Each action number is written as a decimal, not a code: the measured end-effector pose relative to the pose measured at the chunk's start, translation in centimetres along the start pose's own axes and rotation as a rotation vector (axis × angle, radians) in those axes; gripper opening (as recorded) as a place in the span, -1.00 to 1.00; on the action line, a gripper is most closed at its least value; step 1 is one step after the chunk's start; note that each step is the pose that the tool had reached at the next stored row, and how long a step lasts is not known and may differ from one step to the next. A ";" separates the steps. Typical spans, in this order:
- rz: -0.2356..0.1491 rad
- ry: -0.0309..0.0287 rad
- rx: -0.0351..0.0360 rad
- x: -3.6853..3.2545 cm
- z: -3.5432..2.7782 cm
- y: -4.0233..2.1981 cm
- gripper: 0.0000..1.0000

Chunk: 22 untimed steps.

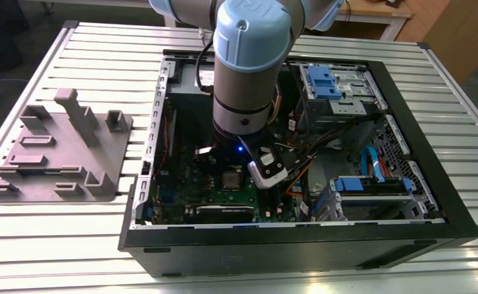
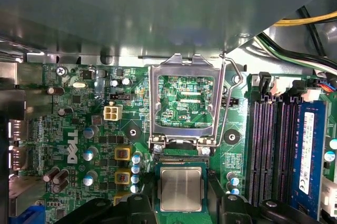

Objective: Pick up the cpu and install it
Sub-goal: 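Place the cpu into insertion slot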

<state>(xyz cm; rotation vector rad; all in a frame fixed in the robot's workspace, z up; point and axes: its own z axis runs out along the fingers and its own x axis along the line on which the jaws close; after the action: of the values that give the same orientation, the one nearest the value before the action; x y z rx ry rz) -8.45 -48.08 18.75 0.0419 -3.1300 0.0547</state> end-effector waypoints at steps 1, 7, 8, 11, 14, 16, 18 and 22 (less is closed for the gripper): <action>0.000 -0.0001 -0.0003 0.00 0.02 0.00 -0.04; 0.000 0.0000 -0.0001 0.00 0.02 0.00 0.08; 0.000 0.0000 -0.0001 0.00 -0.02 0.00 0.08; 0.000 0.0000 -0.0005 0.00 -0.22 0.00 0.08; 0.000 0.0001 -0.0003 0.00 -0.24 -0.01 0.08; 0.000 0.0003 -0.0001 0.01 -0.24 -0.01 0.06; 0.000 0.0004 0.0001 0.01 -0.26 -0.01 -0.07; 0.000 0.0002 -0.0002 0.00 -0.24 -0.01 -0.11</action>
<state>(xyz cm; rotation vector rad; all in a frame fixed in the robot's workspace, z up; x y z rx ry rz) -8.46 -48.08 18.99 0.0419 -3.1298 0.0544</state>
